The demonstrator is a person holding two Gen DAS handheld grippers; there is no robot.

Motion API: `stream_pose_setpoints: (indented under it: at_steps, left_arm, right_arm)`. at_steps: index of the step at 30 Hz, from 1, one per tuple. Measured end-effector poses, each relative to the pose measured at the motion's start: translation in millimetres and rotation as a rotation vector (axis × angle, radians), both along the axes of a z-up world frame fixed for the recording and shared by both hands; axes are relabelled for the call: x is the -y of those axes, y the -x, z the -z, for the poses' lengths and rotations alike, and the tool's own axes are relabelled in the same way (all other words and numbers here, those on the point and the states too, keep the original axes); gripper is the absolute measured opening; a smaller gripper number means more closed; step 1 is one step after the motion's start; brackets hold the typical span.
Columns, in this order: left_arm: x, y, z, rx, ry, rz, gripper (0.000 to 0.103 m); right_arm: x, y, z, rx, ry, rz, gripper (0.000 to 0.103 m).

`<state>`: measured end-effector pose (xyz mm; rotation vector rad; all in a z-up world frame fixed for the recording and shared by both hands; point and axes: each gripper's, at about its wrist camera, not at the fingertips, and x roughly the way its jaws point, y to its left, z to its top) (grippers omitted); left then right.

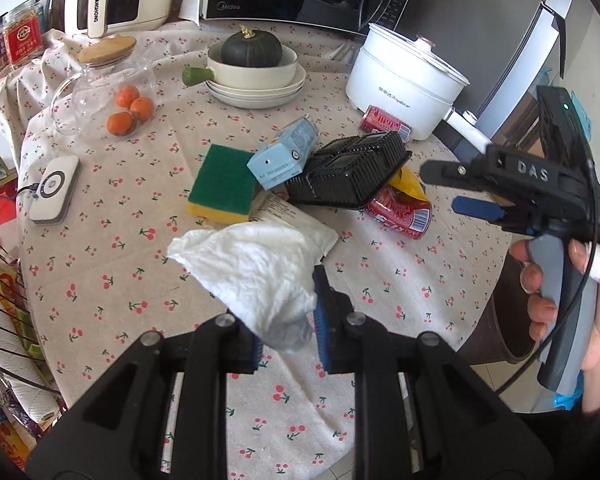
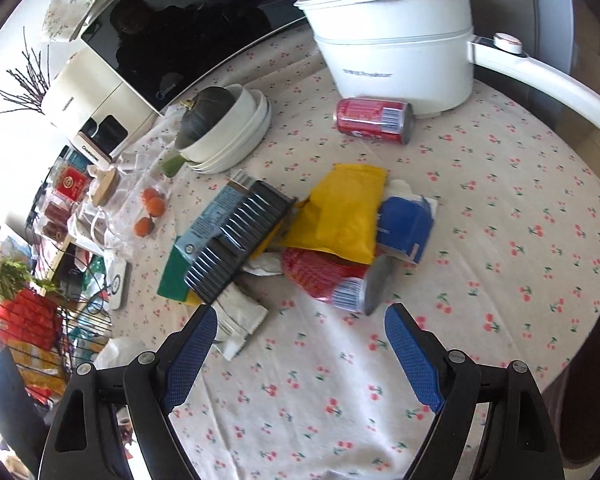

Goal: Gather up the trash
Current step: 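Grasp the black plastic tray with the right gripper and lift it, then carry the black tray with the right gripper toward the bin while the left gripper holds the tissue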

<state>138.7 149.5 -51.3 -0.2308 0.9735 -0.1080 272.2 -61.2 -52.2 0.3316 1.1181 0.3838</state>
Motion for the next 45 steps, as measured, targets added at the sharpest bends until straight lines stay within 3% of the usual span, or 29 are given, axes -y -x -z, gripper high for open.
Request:
stream_pose_setpoints:
  at_steps: [6, 8, 10, 15, 23, 31, 42, 45]
  left_arm:
    - [-9, 1, 1, -0.005, 0.007, 0.009, 0.022]
    - [-12, 2, 1, -0.008, 0.015, 0.005, 0.022]
    - [-15, 3, 1, -0.006, 0.024, 0.003, 0.022]
    - [-17, 4, -2, 0.001, 0.035, -0.002, 0.022]
    - [-7, 11, -7, 0.014, 0.028, 0.021, 0.022]
    - [17, 13, -9, 0.022, 0.025, 0.07, 0.022]
    - [68, 6, -9, 0.033, 0.025, 0.157, 0.022]
    - [87, 3, -5, 0.018, 0.031, 0.189, 0.022]
  right_arm:
    - [-35, -34, 9, -0.033, -0.002, 0.029, 0.085]
    - [-41, -41, 16, -0.048, 0.008, 0.037, 0.074]
    - [-43, -44, 22, -0.065, 0.005, 0.04, 0.049]
    - [-42, -31, 11, -0.043, -0.05, -0.009, 0.036]
    - [-23, 11, -39, 0.066, -0.059, -0.101, 0.034]
    - [35, 56, -67, 0.157, -0.054, -0.095, 0.034]
    - [124, 95, -44, 0.189, -0.038, 0.003, 0.034]
    - [143, 100, -26, 0.123, -0.043, 0.028, 0.034]
